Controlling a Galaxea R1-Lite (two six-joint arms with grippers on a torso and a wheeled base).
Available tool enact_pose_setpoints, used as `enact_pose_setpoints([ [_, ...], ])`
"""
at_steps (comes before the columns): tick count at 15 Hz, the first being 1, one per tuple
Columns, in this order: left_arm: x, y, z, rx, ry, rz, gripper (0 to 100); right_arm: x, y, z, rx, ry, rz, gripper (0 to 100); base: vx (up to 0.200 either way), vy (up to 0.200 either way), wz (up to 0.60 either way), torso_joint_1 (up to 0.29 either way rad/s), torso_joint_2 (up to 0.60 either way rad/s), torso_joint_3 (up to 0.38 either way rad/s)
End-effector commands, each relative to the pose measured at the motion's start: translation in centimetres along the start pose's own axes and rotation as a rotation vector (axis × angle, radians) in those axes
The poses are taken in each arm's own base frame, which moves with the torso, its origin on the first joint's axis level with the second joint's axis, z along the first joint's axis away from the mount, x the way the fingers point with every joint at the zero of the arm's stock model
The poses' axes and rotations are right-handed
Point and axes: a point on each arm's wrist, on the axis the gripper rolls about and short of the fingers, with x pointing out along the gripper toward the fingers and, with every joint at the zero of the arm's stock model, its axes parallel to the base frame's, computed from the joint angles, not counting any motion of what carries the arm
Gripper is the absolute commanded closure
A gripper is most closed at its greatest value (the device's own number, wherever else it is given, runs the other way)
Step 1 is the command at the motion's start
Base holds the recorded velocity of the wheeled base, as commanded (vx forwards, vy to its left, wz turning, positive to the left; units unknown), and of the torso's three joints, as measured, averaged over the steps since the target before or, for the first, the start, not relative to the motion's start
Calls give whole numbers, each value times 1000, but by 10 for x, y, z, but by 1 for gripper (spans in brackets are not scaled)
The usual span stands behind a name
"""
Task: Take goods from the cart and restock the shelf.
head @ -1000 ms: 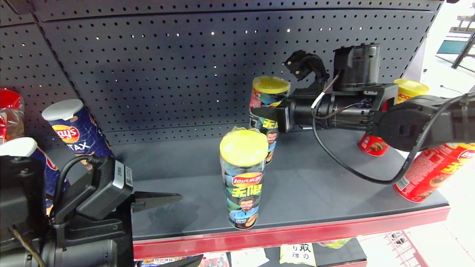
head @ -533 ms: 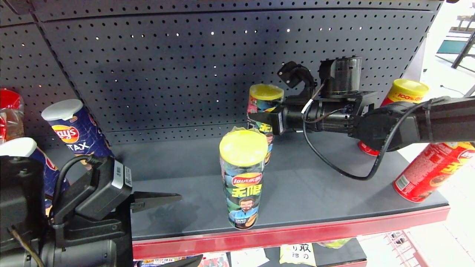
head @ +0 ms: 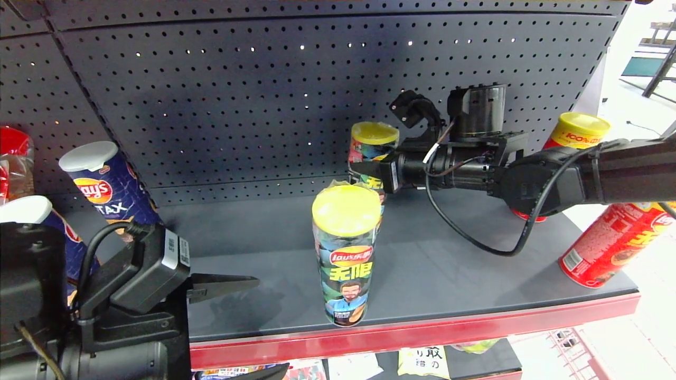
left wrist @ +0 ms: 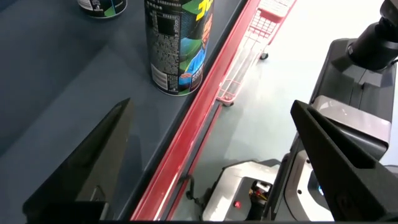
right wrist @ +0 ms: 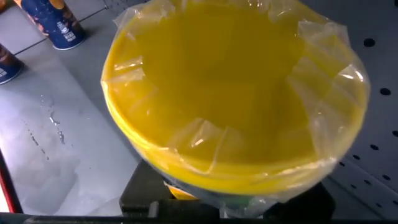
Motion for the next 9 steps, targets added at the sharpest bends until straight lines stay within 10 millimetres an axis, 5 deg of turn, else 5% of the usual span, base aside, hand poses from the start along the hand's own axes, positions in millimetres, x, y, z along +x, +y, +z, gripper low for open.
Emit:
enact_pose_setpoints([
  [1,1,0,-1,-3,5,-1,0,3,4,0,-2,0,12,100,0,0,0,0,0,0],
  [6,0,-1,-4,-7,13,-2,0,5,4,-4,0,11,15,100,0,0,0,0,0,0],
  [7,1,0,-4,-10,16,-3,0,5,5,-6,1,14,16,0,0,0,0,0,0,0],
  [9,1,0,-5,-10,17,-3,0,3,6,-4,1,12,14,0,0,0,0,0,0,0],
])
